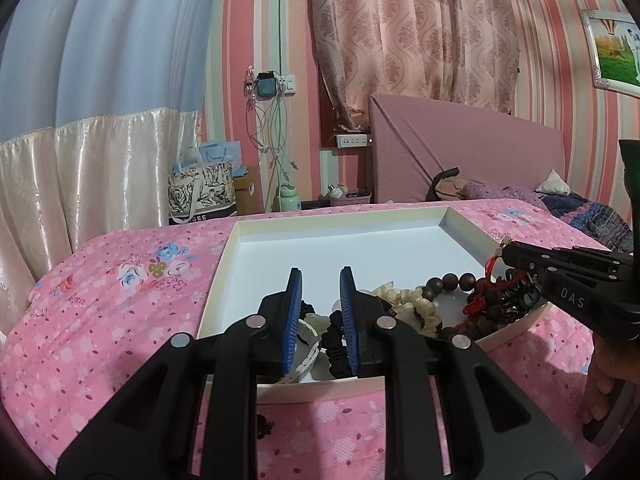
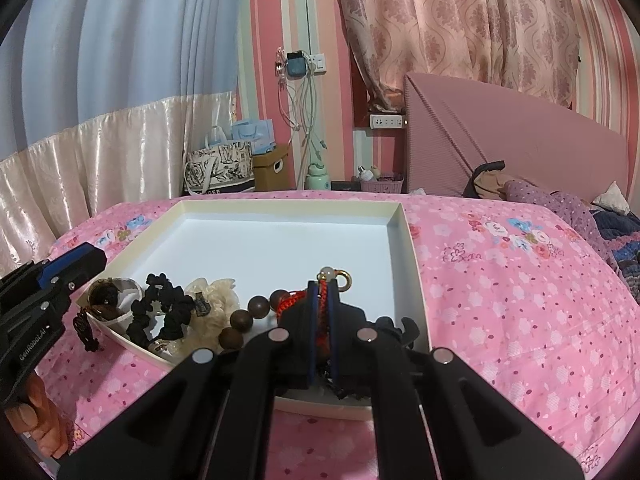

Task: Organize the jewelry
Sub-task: 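Carry the necklace over the tray with the left tool while the right tool carries the red tassel charm, then open the left tool to drop the necklace while the right tool drops the tassel charm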

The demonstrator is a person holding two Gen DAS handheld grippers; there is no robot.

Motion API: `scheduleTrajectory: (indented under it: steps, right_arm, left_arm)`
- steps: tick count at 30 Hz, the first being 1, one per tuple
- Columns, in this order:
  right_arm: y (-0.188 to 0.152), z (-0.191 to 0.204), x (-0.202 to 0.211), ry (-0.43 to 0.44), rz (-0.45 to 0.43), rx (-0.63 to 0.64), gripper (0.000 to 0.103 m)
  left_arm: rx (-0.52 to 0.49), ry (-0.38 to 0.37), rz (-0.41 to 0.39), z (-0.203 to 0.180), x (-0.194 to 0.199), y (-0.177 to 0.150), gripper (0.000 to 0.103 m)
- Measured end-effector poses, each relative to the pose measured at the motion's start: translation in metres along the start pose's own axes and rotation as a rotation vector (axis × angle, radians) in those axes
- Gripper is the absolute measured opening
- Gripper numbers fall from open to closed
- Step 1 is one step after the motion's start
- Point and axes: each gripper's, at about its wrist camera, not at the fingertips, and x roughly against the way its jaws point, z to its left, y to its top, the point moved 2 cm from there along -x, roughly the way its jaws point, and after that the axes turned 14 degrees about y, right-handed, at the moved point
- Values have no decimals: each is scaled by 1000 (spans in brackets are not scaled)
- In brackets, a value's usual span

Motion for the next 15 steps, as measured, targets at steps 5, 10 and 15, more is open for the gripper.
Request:
scheduleTrajectory:
  steps: [5,10,15]
  right_arm:
    - [-2,1,-3,-5,26,10,4]
    - [-6,1,-8,-34,81,13,4]
    - [-7,2,-9,-35,85,18,5]
  left_arm:
    - [-1,1,2,0,0,0,18]
    - [4,4,4,1,0,0,18]
    - [8,8,3,2,0,0,18]
